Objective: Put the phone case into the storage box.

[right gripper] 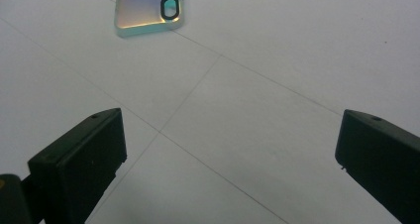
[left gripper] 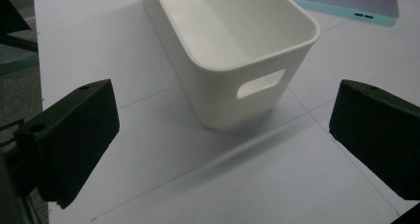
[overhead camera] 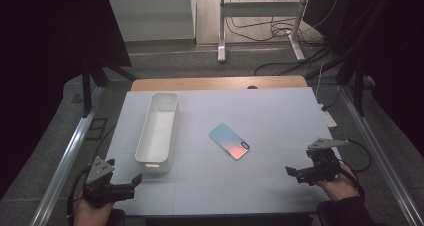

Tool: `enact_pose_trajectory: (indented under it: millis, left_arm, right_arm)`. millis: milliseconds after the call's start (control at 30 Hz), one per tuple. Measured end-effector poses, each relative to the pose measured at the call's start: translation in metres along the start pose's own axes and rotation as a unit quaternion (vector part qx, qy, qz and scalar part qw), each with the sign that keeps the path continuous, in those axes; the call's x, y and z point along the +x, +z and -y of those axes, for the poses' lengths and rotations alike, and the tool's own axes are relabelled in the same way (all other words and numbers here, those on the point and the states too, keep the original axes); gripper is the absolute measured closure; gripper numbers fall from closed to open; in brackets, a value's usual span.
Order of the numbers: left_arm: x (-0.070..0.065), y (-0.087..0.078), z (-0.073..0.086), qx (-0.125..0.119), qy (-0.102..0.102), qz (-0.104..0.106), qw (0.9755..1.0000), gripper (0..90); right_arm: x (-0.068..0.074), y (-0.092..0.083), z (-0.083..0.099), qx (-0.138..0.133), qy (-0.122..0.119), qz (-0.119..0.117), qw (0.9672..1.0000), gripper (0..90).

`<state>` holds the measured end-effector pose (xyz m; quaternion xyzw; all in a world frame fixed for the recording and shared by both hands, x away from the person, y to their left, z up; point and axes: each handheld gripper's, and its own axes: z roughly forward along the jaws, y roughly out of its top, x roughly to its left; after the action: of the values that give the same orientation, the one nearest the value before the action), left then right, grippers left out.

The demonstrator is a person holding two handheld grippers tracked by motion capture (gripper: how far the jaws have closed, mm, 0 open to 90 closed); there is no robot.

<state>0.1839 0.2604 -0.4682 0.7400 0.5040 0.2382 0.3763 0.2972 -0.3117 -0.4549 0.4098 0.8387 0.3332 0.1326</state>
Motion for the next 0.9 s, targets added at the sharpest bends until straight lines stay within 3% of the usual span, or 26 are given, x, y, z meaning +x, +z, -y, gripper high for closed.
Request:
enact_pose_trajectory:
  millis: [267,600,900]
  left_arm:
    - [0.0,0.0,0.0,0.002,0.002,0.0,1.0,0.0]
    - [-0.001,0.001,0.0,0.004,0.004,-0.001,1.0,0.0]
    - [-0.002,0.001,-0.001,0.006,0.008,-0.001,1.0,0.0]
  right_arm:
    - [0.001,0.007,-0.01,0.003,-0.02,0.002,0.9998,0.0]
    - [0.001,0.021,-0.025,0.018,-0.03,-0.012,0.9993,0.0]
    - [0.011,0.037,-0.046,0.022,-0.036,-0.029,0.9987,0.0]
